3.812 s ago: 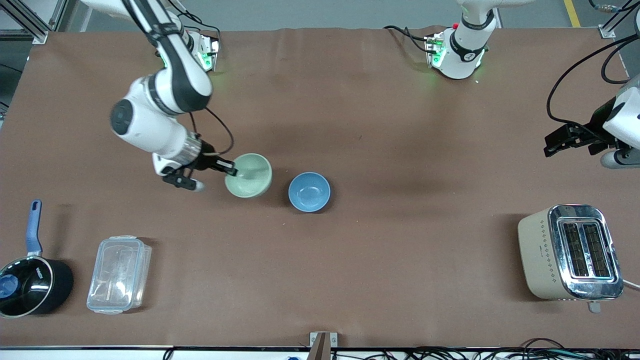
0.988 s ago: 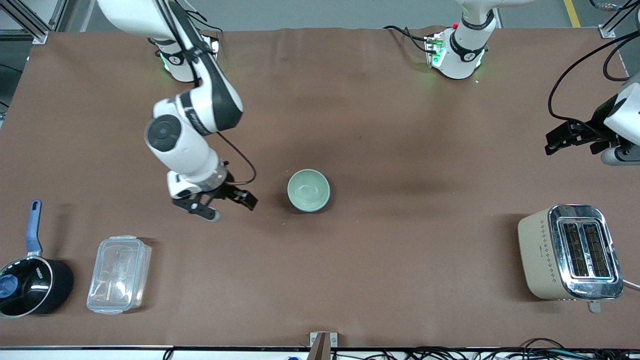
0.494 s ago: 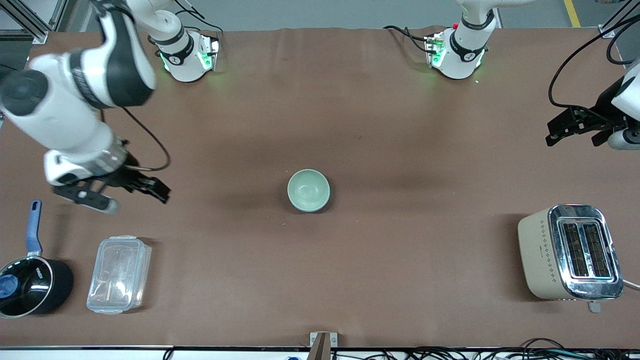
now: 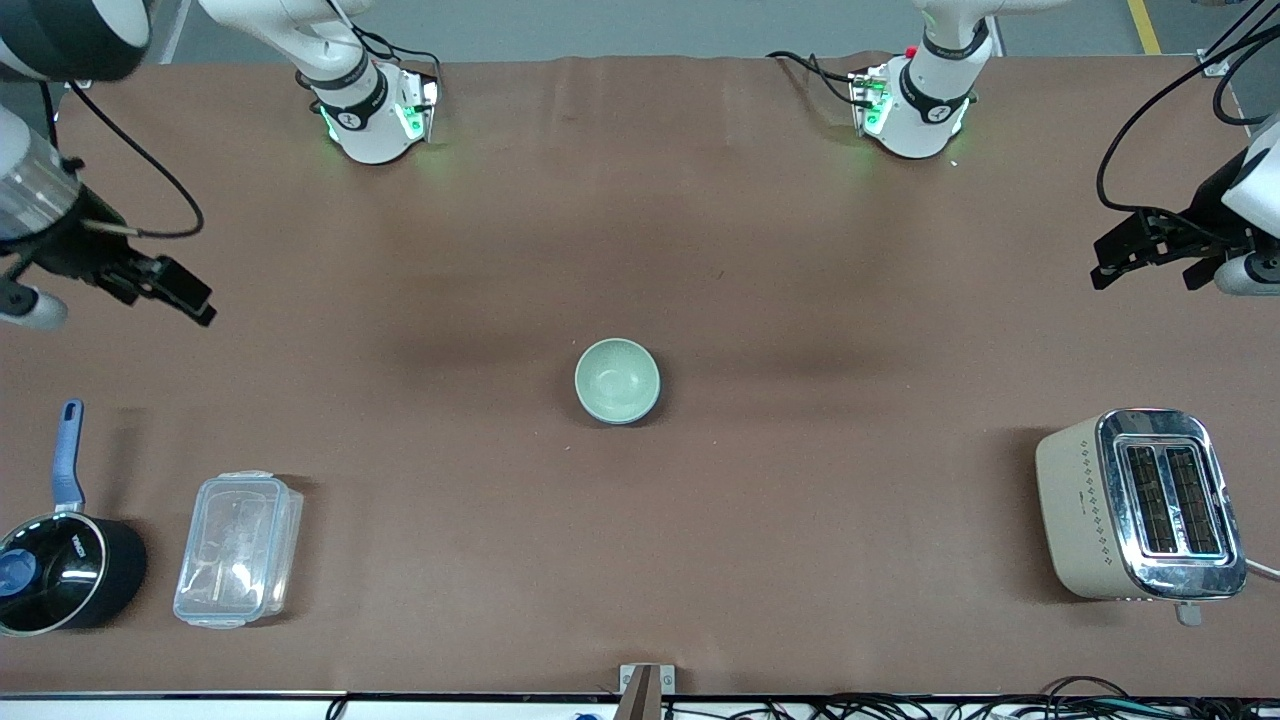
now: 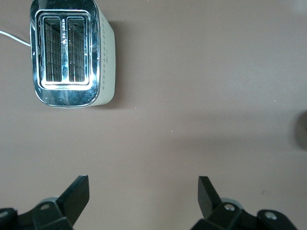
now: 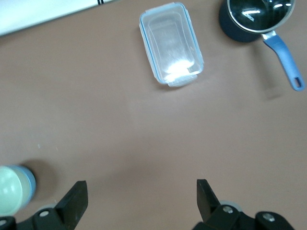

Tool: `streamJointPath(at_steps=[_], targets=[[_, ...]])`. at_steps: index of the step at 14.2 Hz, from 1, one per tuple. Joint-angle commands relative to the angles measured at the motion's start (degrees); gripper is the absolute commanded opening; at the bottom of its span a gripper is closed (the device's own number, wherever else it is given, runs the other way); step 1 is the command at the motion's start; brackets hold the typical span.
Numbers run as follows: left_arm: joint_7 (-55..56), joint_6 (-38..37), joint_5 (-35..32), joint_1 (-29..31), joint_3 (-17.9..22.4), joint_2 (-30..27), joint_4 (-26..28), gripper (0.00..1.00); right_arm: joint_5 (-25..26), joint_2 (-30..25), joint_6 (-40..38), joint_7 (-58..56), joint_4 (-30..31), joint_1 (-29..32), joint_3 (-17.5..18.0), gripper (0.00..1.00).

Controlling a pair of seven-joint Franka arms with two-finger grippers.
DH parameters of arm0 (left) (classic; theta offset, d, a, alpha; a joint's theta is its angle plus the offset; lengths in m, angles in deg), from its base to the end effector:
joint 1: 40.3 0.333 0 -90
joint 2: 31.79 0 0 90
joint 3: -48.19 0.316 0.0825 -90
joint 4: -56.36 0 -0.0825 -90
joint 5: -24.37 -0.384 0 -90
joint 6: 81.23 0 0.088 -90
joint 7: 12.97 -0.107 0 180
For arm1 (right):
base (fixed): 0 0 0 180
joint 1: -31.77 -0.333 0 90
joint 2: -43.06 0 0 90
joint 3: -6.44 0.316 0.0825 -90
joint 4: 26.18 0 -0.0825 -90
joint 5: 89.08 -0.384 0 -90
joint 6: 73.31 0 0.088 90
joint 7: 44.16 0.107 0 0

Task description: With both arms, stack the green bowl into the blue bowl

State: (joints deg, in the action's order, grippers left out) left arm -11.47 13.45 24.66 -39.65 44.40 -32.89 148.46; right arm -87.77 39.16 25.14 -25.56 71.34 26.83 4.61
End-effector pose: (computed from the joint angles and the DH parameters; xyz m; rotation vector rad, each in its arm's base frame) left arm 0.5556 -0.0313 0.6252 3.1333 -0.0445 0.1003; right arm 0.5453 0.0269 0.6128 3.1062 -0.4187 0.1358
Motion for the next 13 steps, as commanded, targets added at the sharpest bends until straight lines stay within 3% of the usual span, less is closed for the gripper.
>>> streamJointPath(at_steps=[1, 4, 13], targets=[[-1.2, -1.3, 0.3, 0.0, 0.1, -0.3, -1.0, 1.0, 1.0, -0.4, -7.3, -4.5, -5.0, 6.0, 4.2, 1.0], [-1.2, -2.1, 0.2, -0.1, 0.1, -0.1, -1.8, 1.0, 0.2, -0.1, -10.6, -9.2, -9.4, 8.2, 4.3, 1.0], [-1.1, -2.8, 0.0, -0.7, -1.3, 0.1, -1.8, 1.0, 0.1, -0.1, -16.4, -10.3, -10.0, 9.6, 4.3, 1.0]])
